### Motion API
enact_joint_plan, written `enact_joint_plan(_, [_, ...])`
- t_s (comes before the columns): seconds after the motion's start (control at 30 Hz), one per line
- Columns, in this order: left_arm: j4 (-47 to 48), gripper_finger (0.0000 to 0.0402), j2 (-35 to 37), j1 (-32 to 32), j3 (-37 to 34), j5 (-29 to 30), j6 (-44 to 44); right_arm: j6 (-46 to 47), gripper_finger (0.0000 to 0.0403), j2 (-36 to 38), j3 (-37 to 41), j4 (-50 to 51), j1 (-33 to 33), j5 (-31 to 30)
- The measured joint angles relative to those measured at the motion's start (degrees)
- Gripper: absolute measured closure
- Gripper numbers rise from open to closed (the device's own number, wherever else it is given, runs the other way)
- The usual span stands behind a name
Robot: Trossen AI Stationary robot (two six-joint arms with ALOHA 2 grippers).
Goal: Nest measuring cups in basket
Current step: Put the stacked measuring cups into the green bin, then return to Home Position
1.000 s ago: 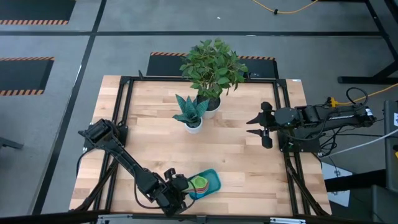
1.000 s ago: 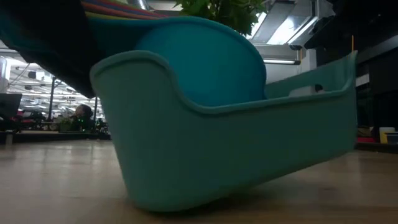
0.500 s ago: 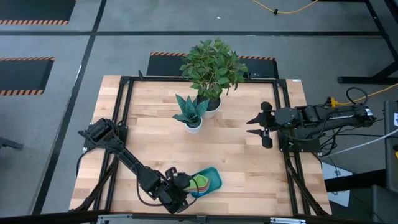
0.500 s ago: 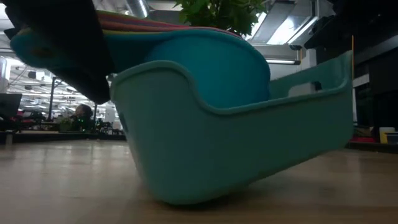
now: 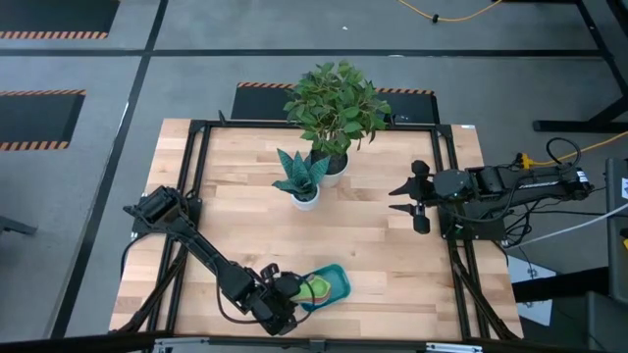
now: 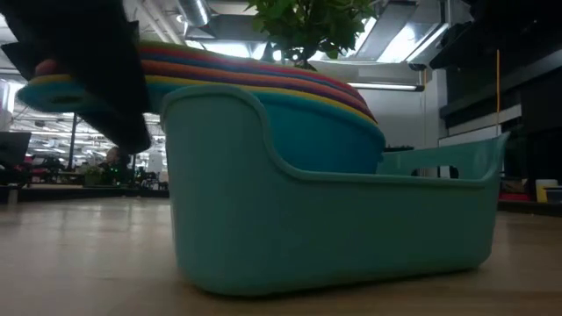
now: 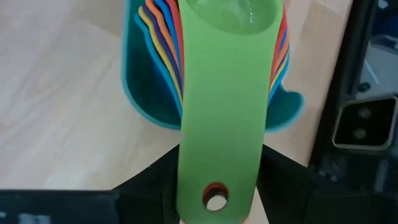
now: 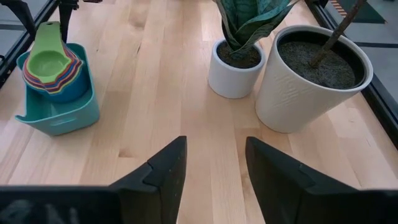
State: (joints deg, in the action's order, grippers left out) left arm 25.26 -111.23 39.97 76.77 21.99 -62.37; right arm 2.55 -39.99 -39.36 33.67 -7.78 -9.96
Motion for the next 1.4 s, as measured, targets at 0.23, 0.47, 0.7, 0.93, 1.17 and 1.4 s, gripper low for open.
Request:
enact_joint_plan(0.23, [-0.06,0.0235,0.38,-0.51,0.00,-6.34,1.17,0.00,0.0234,-0.02,0.01,0.01,-0.01,0.00])
enact_joint_plan(0.47, [0.01,0.0235,0.55,-2.78,0.00,-12.50,1.26,0.00,0.0234,-0.02,0.01,0.00,-0.01,0.01])
enact_joint_plan(0.7, [-0.41,0.0235,2.19,-3.32,0.00,-14.92,4.00,0.00,0.0234,-0.02,0.01,0.01,-0.01,0.00])
enact_joint_plan(0.93, [-0.44,0.0235,6.65,-3.07,0.00,-15.45,8.93,-0.01,0.0234,-0.02,-0.01,0.02,-0.01,0.00])
enact_joint_plan(1.17, [-1.86,0.0235,11.40,-6.16,0.00,-7.11,21.57,-0.04,0.0234,-0.02,-0.01,-0.15,-0.01,-0.06])
enact_joint_plan(1.4, [-9.83,0.0235,17.67,-11.61,0.04,4.97,45.57,-0.04,0.0234,-0.02,-0.01,-0.19,-0.01,-0.07])
